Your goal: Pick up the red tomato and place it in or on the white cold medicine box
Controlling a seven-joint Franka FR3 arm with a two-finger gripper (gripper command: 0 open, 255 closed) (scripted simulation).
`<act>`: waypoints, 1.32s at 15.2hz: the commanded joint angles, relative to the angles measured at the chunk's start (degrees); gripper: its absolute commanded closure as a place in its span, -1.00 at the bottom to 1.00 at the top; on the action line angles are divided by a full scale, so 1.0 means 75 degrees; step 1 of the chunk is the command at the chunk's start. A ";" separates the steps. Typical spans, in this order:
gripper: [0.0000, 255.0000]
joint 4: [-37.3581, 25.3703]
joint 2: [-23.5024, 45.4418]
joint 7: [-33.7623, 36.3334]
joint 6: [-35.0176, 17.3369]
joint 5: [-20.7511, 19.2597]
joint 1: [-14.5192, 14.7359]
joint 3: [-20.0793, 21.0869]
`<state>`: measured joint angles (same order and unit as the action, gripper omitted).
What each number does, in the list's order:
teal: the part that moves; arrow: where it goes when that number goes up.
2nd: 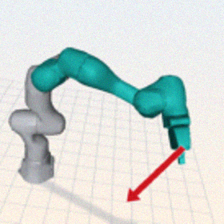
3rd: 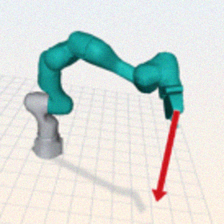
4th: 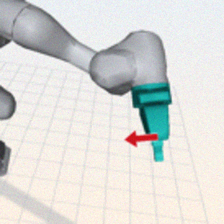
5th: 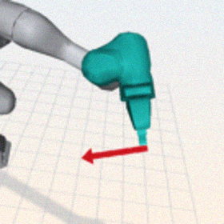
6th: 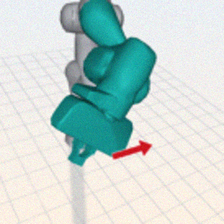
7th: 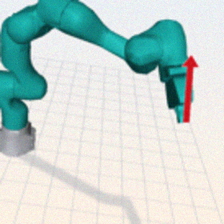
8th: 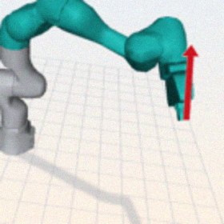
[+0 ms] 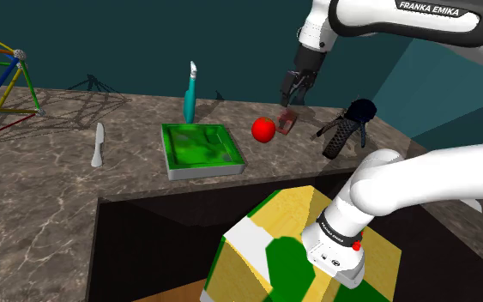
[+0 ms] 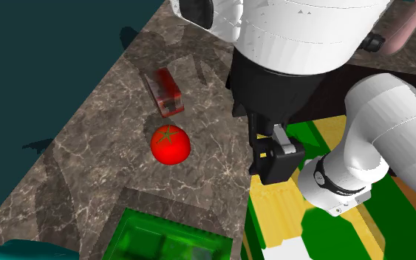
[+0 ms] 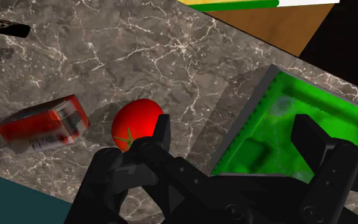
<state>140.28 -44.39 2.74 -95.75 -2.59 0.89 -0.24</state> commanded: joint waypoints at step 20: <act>-1.00 0.0636 0.1403 -0.9272 -0.4832 0.0219 0.2819 -0.7405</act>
<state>146.36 -35.46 -62.40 -130.73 -2.56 18.69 -51.99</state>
